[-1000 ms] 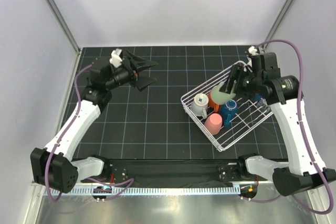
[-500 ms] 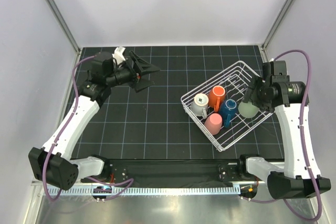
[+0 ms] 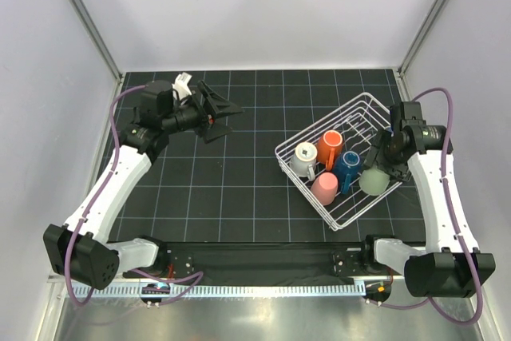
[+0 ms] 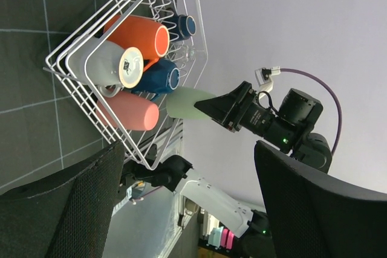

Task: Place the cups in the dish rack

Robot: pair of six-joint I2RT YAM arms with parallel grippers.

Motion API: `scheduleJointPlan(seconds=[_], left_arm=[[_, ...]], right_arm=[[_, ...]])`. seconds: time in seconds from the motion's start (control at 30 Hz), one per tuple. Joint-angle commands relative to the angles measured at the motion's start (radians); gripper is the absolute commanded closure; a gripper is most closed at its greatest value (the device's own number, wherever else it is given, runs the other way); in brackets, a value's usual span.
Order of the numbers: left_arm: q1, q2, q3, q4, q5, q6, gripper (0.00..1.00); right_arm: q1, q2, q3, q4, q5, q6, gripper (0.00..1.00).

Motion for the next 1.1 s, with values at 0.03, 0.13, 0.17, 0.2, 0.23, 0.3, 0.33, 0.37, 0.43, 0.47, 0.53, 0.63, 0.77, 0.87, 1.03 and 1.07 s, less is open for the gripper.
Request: scheduleJointPlan(seconds=[0.03, 0.13, 0.17, 0.2, 0.23, 0.3, 0.33, 0.37, 0.43, 0.47, 0.53, 0.63, 0.77, 0.87, 1.03, 1.07], left_arm=[[-0.003, -0.016, 0.032, -0.003, 0.004, 0.028, 0.15], [-0.003, -0.019, 0.032, -0.002, 0.012, 0.037, 0.14], [-0.003, -0.021, 0.031, -0.002, 0.013, 0.036, 0.14], [-0.003, -0.024, 0.029, -0.003, 0.013, 0.039, 0.14], [-0.003, -0.024, 0.028, -0.003, 0.012, 0.040, 0.14], [-0.003, -0.030, 0.028, -0.006, 0.012, 0.040, 0.14], [-0.003, -0.030, 0.025, -0.008, 0.012, 0.042, 0.14], [-0.003, -0.030, 0.025, -0.011, 0.012, 0.043, 0.14], [-0.003, -0.033, 0.023, -0.014, 0.012, 0.043, 0.14], [-0.003, -0.034, 0.023, -0.016, 0.010, 0.046, 0.14], [-0.003, -0.036, 0.020, -0.017, 0.010, 0.048, 0.14], [-0.003, -0.034, 0.015, -0.019, 0.011, 0.048, 0.14], [-0.003, -0.033, 0.014, -0.019, 0.013, 0.048, 0.14], [-0.003, -0.031, 0.012, -0.019, 0.015, 0.048, 0.14], [-0.003, -0.034, 0.003, -0.019, 0.015, 0.048, 0.13], [-0.003, -0.034, 0.003, -0.019, 0.016, 0.048, 0.13]], right_arm=[[-0.003, -0.004, -0.042, 0.084, -0.018, 0.017, 0.96], [-0.003, -0.002, -0.078, 0.145, -0.049, 0.021, 0.96], [-0.003, -0.001, -0.088, 0.152, -0.055, 0.024, 0.96], [-0.003, 0.002, -0.094, 0.161, -0.058, 0.024, 0.96], [-0.003, 0.007, -0.102, 0.179, -0.061, 0.029, 0.96], [-0.003, 0.007, -0.130, 0.198, -0.061, 0.035, 0.96], [-0.003, 0.007, -0.139, 0.207, -0.061, 0.036, 0.96], [-0.003, 0.008, -0.154, 0.222, -0.062, 0.036, 0.96], [-0.003, 0.007, -0.168, 0.234, -0.046, 0.040, 0.96], [-0.003, 0.005, -0.180, 0.245, -0.041, 0.040, 0.96], [-0.003, -0.001, -0.200, 0.273, -0.030, 0.036, 0.96], [-0.003, 0.005, -0.226, 0.281, -0.012, 0.040, 0.96], [-0.003, 0.008, -0.268, 0.304, -0.009, 0.044, 0.96], [-0.003, 0.013, -0.285, 0.310, -0.004, 0.049, 0.93], [-0.003, 0.010, -0.309, 0.319, 0.013, 0.046, 0.80], [-0.003, 0.010, -0.311, 0.320, 0.011, 0.043, 0.75]])
